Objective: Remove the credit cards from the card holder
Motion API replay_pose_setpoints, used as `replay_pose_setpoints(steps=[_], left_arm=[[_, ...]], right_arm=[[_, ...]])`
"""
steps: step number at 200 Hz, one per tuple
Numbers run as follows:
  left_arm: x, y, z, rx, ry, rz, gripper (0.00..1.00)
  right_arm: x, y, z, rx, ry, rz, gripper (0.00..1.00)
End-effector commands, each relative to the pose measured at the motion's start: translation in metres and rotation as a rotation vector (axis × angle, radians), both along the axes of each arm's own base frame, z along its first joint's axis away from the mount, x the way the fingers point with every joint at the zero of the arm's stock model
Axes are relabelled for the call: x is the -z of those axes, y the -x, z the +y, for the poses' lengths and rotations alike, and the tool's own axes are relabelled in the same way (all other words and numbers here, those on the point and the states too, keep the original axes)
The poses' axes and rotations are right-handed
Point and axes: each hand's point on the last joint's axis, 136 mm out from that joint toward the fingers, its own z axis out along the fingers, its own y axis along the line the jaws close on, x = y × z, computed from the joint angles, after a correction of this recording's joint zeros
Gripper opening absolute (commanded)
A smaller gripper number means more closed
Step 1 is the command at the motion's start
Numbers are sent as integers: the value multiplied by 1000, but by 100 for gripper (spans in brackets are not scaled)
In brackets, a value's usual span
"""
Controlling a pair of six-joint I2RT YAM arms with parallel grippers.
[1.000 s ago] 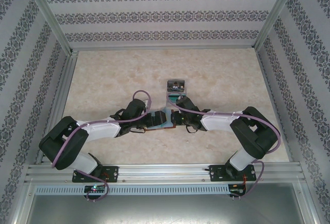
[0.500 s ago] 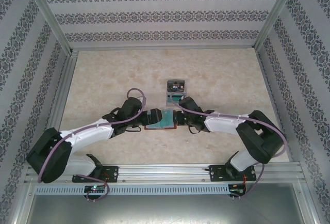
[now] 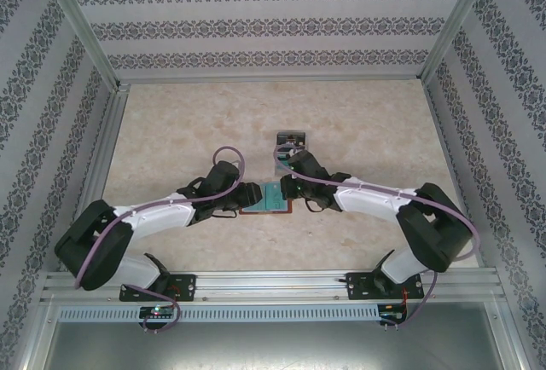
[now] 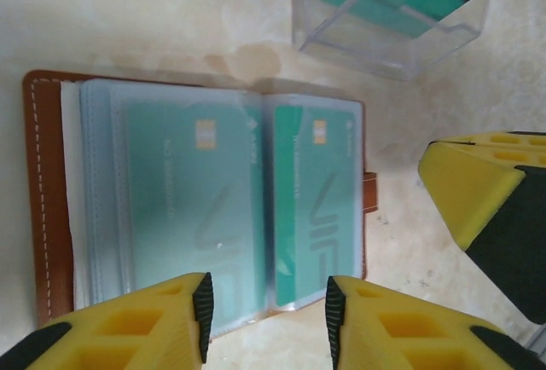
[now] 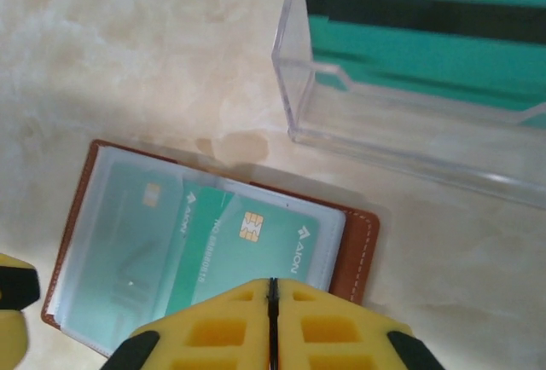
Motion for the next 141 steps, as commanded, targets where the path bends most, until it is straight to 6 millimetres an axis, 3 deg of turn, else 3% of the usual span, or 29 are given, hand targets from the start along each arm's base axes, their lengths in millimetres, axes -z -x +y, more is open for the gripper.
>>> replay_pose_setpoints(steps=[1, 64, 141], left_arm=[[-11, -13, -16, 0, 61, -21, 39], [5, -17, -29, 22, 80, 11, 36], [23, -18, -42, 40, 99, 59, 25]], right_arm=[[17, 8, 2, -21, 32, 57, 8], [45, 17, 2, -23, 47, 117, 7], [49, 18, 3, -22, 43, 123, 7]])
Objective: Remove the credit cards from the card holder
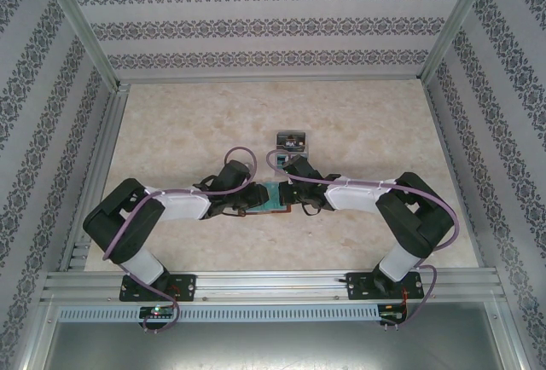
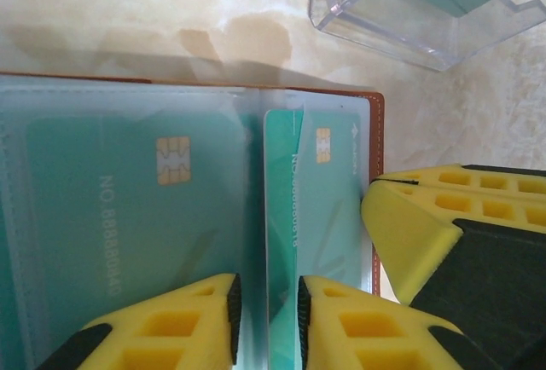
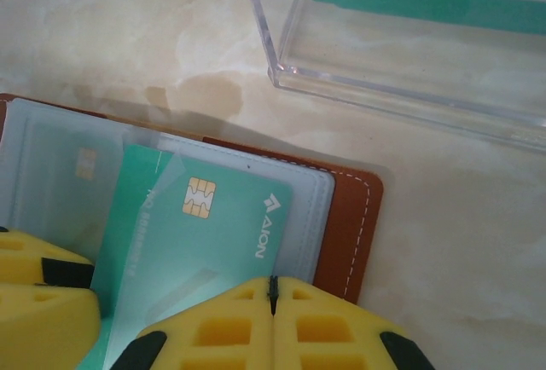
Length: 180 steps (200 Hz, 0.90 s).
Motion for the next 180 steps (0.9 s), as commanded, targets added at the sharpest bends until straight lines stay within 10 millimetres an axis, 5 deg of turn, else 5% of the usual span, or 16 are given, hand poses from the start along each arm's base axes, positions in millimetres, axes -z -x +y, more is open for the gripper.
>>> replay_pose_setpoints(steps=[1, 46, 180], left_arm=[[-6, -5, -15, 13, 51, -14, 25], [-5, -4, -14, 8, 55, -6, 10], [-9, 6, 32, -58, -13, -33, 5]], right_arm=[[15, 12, -2, -5, 20, 48, 7], [16, 12, -3, -3, 23, 49, 7], [18, 10, -10, 21, 19, 51, 7]])
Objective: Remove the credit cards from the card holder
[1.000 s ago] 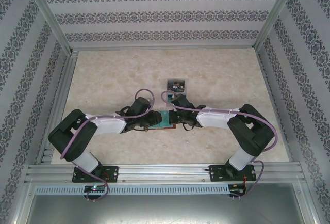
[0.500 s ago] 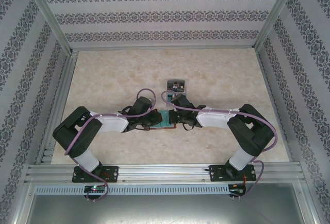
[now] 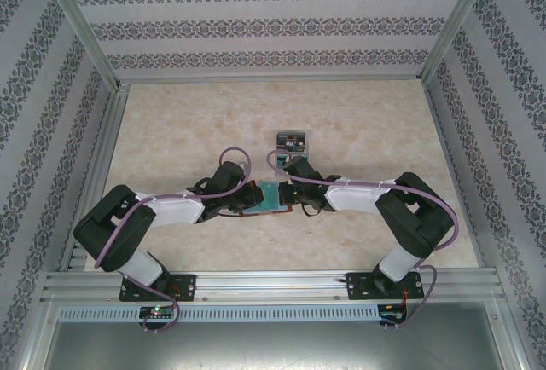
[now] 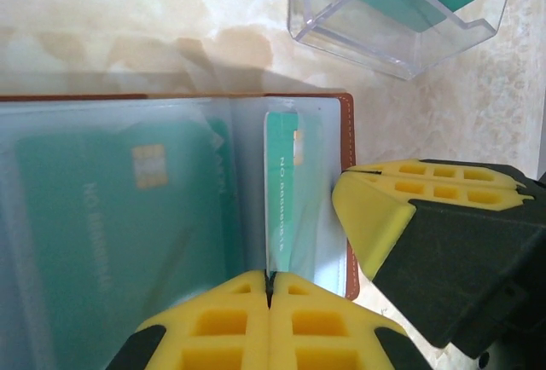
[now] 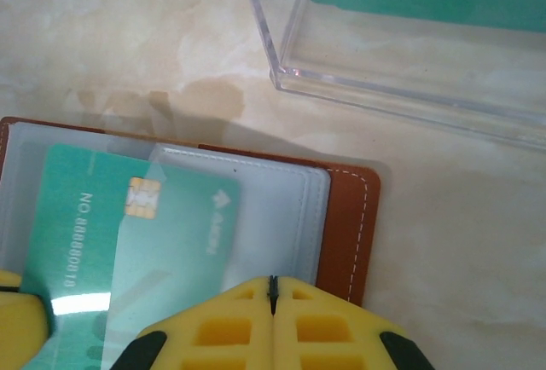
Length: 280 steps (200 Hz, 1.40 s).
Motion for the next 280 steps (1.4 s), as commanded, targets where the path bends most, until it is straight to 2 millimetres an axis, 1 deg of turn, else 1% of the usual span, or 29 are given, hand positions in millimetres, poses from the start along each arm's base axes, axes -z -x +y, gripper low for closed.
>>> replay_pose_setpoints(steps=[1, 21, 55, 75, 96, 114, 124, 142, 148, 155, 164, 180, 198, 211, 235, 247, 267, 280], left_arm=[[5, 3, 20, -26, -50, -1, 5], [2, 4, 31, -44, -54, -5, 5], [-13, 9, 41, -46, -67, -36, 6], [-23, 10, 44, -35, -78, -56, 6], [-42, 10, 43, -7, -87, -98, 6], [-58, 9, 44, 22, -112, -144, 6], [-68, 8, 44, 45, -135, -178, 5], [-86, 5, 42, 107, -205, -241, 2], [-91, 3, 42, 128, -239, -266, 0], [-97, 1, 42, 150, -283, -294, 0], [-103, -3, 41, 175, -342, -328, 0], [-117, -15, 41, 187, -454, -412, 0], [-132, -26, 28, 250, -555, -551, 0], [-139, -33, 15, 323, -615, -650, 0], [-142, -42, -11, 499, -672, -727, 0], [-143, -44, -23, 595, -696, -742, 0], [-142, -49, -39, 739, -730, -781, 0], [-134, -49, -50, 856, -772, -808, 0]], right_arm=[[17, 11, -11, 8, 37, 54, 7], [16, 10, -12, 11, 37, 53, 7], [9, 10, -11, 4, 21, 32, 7], [-7, 7, -9, -3, -7, -3, 9], [-37, 2, -10, 1, -33, -72, 13], [-67, -3, -17, 14, -50, -150, 23], [-84, -4, -25, 31, -53, -200, 29], [-110, -6, -44, 73, -66, -296, 42], [-116, -6, -52, 85, -67, -326, 45], [-123, -5, -60, 103, -67, -361, 49], [-130, -4, -71, 127, -67, -407, 57], [-137, -1, -93, 191, -66, -463, 72], [-142, 3, -116, 265, -75, -500, 89], [-145, 7, -130, 306, -83, -530, 98], [-147, 13, -150, 377, -115, -569, 98], [-148, 15, -155, 396, -139, -581, 98], [-148, 17, -158, 401, -170, -577, 98], [-146, 18, -157, 395, -184, -563, 98]])
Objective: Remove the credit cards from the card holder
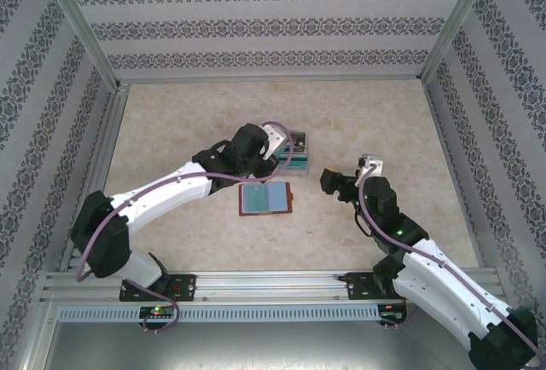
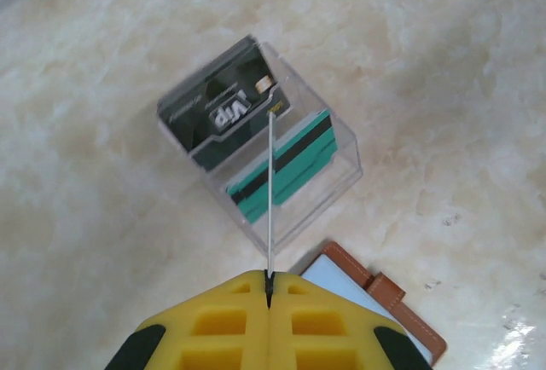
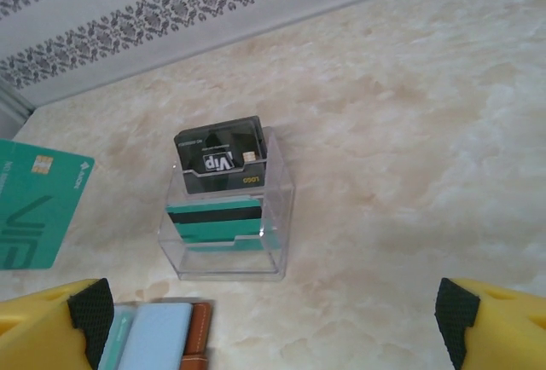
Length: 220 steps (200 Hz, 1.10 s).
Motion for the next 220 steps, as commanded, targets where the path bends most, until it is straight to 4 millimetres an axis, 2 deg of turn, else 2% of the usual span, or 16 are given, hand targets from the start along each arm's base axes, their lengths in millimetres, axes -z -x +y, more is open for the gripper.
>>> replay_pose_setpoints(steps=[1, 29, 54, 100, 128, 182, 220], left_arm=[[6, 8, -17, 250, -186, -58, 0], [32, 10, -34, 423, -412, -108, 0], [41, 5, -44, 469, -460, -129, 0], [66, -9, -42, 497, -626, -185, 0], [67, -18, -44, 485, -653, -215, 0], [63, -21, -56, 505, -650, -244, 0], [75, -25, -58, 512, -675, -238, 0]], right_arm=[[4, 1, -2, 8, -36, 13, 98], [7, 1, -5, 23, -36, 33, 98], [9, 0, -7, 30, -38, 34, 98], [14, -2, -6, 31, -42, 55, 98], [15, -2, -5, 29, -46, 59, 98], [18, -3, -6, 34, -41, 67, 98], [22, -4, -9, 47, -36, 82, 98]])
